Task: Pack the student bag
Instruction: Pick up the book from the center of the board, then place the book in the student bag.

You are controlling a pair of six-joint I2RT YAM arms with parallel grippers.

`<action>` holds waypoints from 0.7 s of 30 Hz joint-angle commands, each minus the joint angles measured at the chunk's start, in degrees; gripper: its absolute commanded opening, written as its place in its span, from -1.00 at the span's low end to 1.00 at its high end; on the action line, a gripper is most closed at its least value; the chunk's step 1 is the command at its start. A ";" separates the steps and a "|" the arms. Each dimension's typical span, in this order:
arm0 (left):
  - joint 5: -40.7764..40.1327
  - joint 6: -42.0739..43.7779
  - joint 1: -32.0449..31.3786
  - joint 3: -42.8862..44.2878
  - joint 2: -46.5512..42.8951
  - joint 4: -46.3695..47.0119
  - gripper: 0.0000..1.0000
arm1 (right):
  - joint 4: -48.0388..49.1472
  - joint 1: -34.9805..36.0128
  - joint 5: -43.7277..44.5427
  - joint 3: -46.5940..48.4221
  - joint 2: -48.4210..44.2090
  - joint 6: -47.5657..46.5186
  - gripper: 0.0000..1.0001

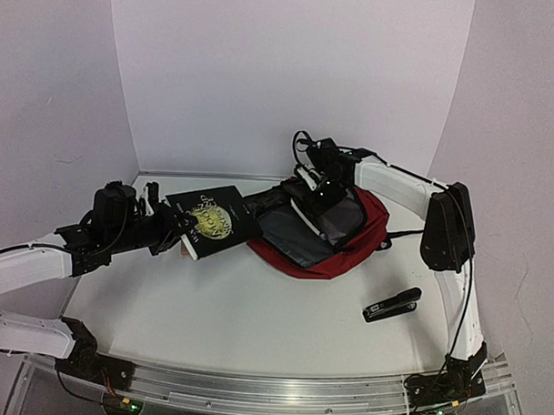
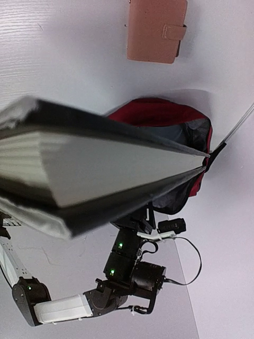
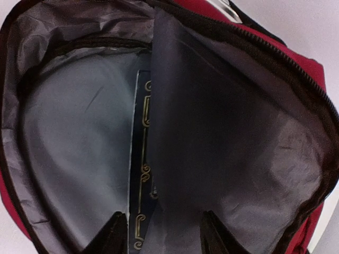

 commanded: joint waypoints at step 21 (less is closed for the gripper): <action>13.16 -2.37 -0.11 -0.71 7.37 24.14 -1.00 | 1.26 3.11 -8.01 -3.51 -9.44 1.63 -1.00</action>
